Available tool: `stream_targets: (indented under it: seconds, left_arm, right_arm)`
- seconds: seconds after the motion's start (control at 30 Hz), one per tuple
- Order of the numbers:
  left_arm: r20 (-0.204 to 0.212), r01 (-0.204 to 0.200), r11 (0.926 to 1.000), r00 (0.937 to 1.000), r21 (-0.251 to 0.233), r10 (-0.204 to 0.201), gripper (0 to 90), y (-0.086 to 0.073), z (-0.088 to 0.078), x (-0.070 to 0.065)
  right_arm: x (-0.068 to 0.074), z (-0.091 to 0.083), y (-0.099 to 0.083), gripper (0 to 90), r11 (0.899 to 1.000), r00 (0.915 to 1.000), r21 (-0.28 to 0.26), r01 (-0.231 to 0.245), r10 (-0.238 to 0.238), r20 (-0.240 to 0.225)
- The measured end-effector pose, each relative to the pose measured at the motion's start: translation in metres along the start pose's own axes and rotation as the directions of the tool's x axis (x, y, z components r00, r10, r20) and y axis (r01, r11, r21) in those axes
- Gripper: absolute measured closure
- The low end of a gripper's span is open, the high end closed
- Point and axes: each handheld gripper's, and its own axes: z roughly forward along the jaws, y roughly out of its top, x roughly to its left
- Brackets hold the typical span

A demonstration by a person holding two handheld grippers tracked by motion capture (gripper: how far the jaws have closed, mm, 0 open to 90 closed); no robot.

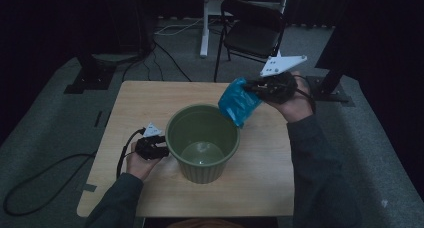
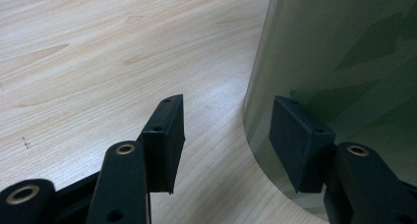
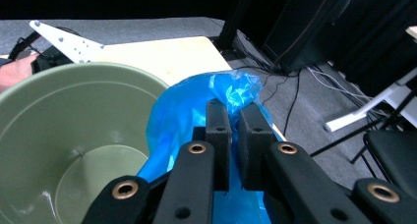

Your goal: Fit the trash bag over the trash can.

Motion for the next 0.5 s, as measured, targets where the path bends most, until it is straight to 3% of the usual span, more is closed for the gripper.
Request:
stream_targets:
  seconds: [0.33, 0.5]
  left_arm:
    - [0.002, 0.001, 1.0, 1.0, 0.001, -0.001, 47.4, 0.0, 0.0, 0.0]
    - [0.003, 0.001, 1.0, 1.0, -0.001, -0.001, 47.3, 0.0, 0.0, 0.0]
  right_arm:
    - [0.013, 0.014, 0.018, 85.2, 0.999, 0.9984, -0.021, 0.032, -0.033, -0.046]
    - [0.025, 0.03, 0.024, 85.0, 0.999, 0.9956, -0.011, 0.051, -0.052, -0.078]
